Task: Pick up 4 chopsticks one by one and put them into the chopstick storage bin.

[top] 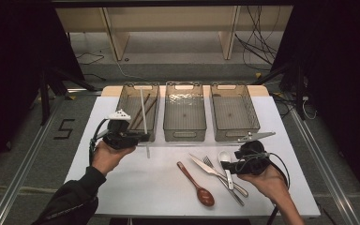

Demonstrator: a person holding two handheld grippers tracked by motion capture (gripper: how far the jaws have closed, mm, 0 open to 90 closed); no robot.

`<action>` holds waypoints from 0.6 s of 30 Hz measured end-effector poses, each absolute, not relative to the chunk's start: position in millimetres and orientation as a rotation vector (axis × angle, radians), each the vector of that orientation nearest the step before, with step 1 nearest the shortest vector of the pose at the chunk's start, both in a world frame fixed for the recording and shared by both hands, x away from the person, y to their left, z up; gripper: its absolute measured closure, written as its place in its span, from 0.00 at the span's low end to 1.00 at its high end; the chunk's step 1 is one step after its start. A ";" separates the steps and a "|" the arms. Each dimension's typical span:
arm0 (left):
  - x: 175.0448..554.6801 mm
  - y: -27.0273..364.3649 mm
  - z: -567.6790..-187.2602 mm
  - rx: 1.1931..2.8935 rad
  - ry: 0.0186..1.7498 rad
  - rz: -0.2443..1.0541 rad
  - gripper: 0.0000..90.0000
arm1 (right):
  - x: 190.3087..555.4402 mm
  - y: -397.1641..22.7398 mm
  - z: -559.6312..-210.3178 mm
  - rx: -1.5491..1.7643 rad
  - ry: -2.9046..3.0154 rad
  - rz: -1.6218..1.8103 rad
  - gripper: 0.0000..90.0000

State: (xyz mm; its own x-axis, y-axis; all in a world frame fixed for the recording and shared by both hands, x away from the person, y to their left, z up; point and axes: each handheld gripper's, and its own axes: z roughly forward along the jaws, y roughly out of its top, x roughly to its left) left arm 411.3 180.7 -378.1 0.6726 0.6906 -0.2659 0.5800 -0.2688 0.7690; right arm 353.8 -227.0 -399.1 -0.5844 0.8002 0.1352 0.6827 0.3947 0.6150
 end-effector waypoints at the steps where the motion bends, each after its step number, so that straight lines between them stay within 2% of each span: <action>1: 412.8 182.8 -376.6 1.962 0.992 0.150 0.93 | 353.1 -227.8 -400.0 1.322 2.462 0.938 0.34; 11: 427.6 204.0 -354.1 1.957 1.019 0.212 0.93 | 349.7 -231.6 -404.2 1.346 2.465 0.921 0.33; 18: 442.4 221.8 -355.2 1.944 1.082 0.233 0.93 | 347.1 -231.4 -407.3 1.347 2.466 0.935 0.32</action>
